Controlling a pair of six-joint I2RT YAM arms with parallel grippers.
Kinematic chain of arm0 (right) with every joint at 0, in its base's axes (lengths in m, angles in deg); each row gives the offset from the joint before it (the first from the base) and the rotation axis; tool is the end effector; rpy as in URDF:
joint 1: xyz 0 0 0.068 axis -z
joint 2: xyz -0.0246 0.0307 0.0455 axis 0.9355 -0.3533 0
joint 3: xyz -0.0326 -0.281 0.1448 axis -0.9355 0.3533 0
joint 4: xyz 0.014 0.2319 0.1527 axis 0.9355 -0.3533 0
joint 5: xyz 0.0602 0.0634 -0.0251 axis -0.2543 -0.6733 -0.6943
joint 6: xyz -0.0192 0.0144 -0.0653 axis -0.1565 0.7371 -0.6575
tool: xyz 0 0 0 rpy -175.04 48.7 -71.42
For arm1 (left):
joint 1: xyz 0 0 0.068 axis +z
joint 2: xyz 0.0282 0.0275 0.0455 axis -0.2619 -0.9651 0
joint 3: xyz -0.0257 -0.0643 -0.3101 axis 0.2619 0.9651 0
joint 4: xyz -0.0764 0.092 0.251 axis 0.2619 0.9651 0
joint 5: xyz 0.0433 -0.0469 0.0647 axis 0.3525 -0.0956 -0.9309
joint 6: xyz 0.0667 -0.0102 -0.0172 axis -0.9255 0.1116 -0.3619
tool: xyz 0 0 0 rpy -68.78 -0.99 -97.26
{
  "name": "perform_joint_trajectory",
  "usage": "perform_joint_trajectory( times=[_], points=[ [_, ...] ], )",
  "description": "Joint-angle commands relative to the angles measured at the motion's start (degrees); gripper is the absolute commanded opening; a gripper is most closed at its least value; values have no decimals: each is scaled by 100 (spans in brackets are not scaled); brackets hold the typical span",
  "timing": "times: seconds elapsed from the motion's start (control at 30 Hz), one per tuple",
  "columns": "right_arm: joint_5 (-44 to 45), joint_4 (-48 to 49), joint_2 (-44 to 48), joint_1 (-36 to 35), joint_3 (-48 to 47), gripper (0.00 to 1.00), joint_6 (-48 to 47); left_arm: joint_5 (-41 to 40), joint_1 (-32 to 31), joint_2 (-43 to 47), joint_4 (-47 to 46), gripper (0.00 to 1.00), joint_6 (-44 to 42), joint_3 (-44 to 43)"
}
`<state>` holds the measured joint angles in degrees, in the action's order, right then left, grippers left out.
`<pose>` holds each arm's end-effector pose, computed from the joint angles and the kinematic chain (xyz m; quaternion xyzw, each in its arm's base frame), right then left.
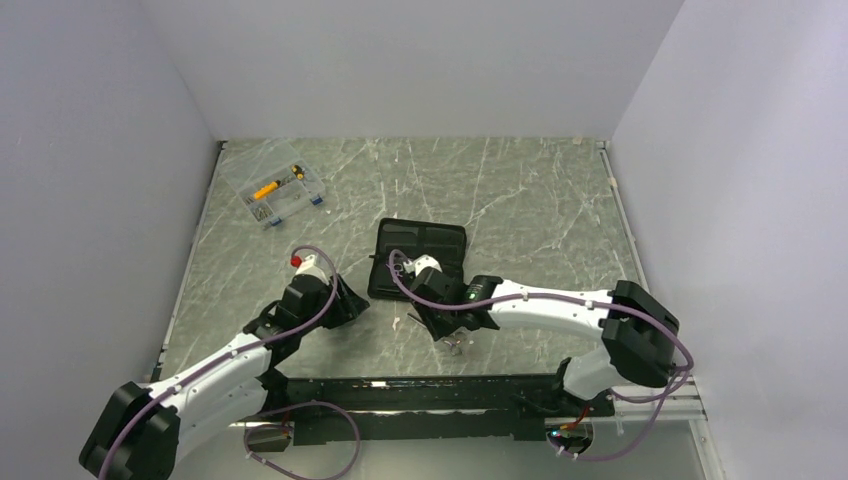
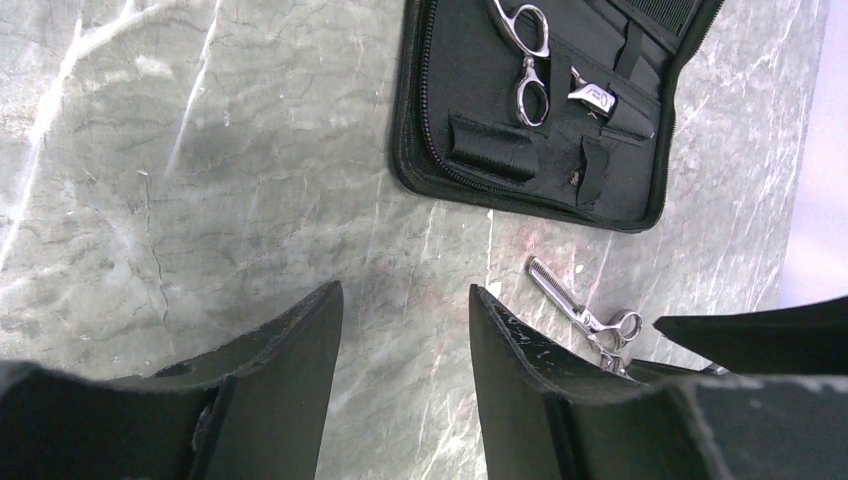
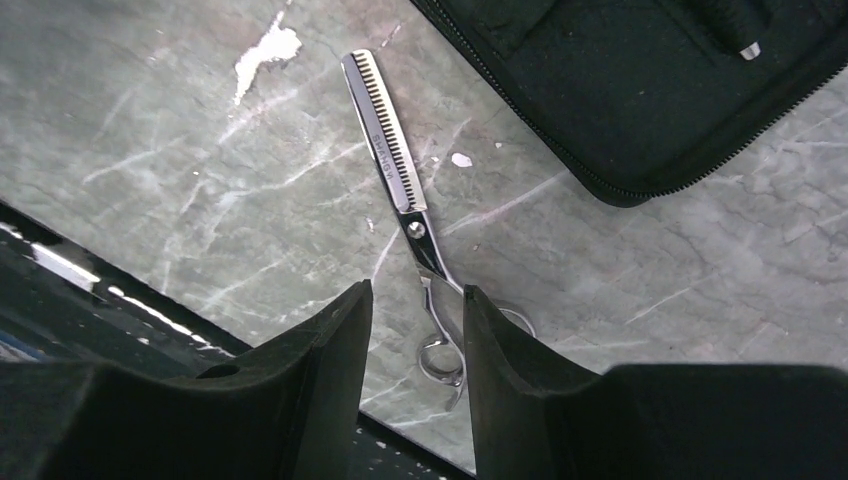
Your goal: Sort the hair-cutting tools
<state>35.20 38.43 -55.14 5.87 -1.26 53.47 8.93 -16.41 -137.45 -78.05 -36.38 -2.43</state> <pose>0.1430 0.2617 0.2184 -0.2847 0.9219 0.1059 0.2404 0.1434 -0.0896 0.1630 -0.1502 0.8764 -0.3108 0.3358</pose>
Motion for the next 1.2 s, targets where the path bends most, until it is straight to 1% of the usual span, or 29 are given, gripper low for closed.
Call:
perform_joint_trajectory(
  times=[0.0, 0.2, 0.33, 0.47, 0.6, 0.7, 0.87, 1.03, 1.17],
  points=[
    [-446, 26, -227, 150, -99, 41, -429, -104, -23, 94, -40, 55, -115, -15],
    [-610, 86, -456, 309, -73, 42, -530, -101, -30, 26, -105, 55, -156, 8],
    [-535, 112, -350, 332, 52, 43, -473, -102, -25, 85, -101, 55, -163, 49],
    [-180, 106, 272, 326, 401, 43, -217, -102, -23, 176, -39, 55, -174, 69],
    [162, 25, 1006, 323, 809, 43, 304, -106, -28, 133, -100, 55, -148, 103],
    [179, 187, 1346, 418, 1174, 42, 509, -106, -22, 18, -189, 55, -147, 72],
    [-192, 402, 1085, 448, 1137, 42, 308, -35, -28, -180, -313, 54, -139, 9],
    [-473, 618, 904, 399, 812, 45, -161, -33, -23, -158, -302, 55, -122, 29],
    [-520, 495, 358, 344, 420, 45, -505, -41, -22, -135, -322, 55, -105, 80]
  ],
)
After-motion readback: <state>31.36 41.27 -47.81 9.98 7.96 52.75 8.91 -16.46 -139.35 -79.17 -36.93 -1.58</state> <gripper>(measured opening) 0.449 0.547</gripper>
